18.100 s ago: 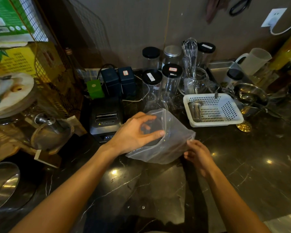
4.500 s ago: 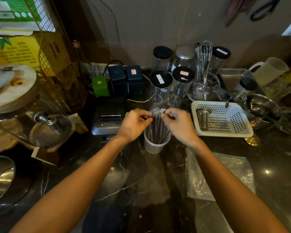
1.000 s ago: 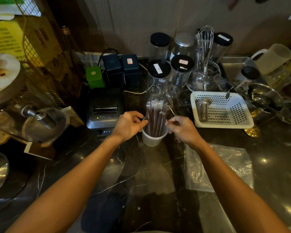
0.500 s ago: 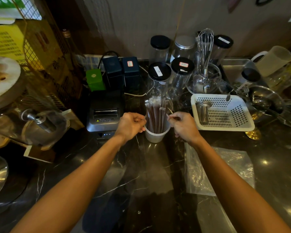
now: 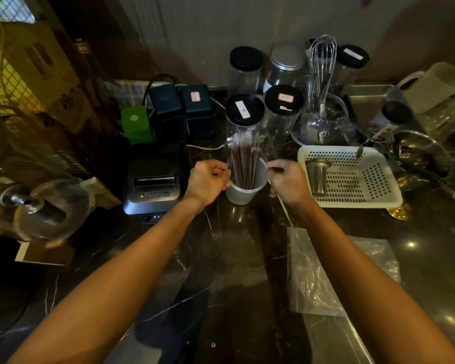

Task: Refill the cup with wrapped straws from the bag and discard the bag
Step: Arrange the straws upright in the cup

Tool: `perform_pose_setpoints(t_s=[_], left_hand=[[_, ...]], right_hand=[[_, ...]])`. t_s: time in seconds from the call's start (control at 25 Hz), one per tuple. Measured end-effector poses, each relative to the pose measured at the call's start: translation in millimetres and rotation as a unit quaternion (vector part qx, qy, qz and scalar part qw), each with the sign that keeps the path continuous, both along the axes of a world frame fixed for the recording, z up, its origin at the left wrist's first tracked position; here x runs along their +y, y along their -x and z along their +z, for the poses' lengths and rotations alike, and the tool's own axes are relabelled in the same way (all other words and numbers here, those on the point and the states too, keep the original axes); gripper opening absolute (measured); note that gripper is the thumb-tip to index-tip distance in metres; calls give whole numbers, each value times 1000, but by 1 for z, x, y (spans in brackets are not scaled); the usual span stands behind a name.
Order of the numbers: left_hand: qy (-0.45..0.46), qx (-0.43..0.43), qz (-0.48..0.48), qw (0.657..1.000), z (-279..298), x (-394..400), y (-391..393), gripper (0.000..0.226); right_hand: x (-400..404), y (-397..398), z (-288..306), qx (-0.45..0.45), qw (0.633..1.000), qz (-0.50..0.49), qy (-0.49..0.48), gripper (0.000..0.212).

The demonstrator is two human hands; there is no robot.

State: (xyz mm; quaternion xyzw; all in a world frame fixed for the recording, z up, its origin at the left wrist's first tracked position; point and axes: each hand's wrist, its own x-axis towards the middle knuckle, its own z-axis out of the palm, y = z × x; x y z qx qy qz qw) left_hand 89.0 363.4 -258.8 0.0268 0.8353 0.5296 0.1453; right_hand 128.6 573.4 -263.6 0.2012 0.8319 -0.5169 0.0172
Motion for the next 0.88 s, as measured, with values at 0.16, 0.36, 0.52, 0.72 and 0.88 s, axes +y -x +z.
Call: perform_pose_setpoints(t_s=[0.16, 0.36, 0.52, 0.72, 0.88], left_hand=[[-4, -4, 7, 1000, -6, 6, 6, 28], [-19, -4, 27, 999, -7, 12, 11, 24], [-53, -26, 31, 998, -11, 7, 8, 25], [-85, -51, 42, 994, -15, 4, -1, 28], [-86, -62, 67, 992, -14, 5, -14, 40]], right_hand=[[3, 6, -5, 0, 1000, 2, -21, 28], [3, 9, -9, 7, 999, 6, -53, 30], [1, 7, -7, -22, 998, 25, -46, 27], [-3, -3, -2, -45, 998, 43, -32, 26], [-5, -18, 3, -60, 996, 38, -46, 25]])
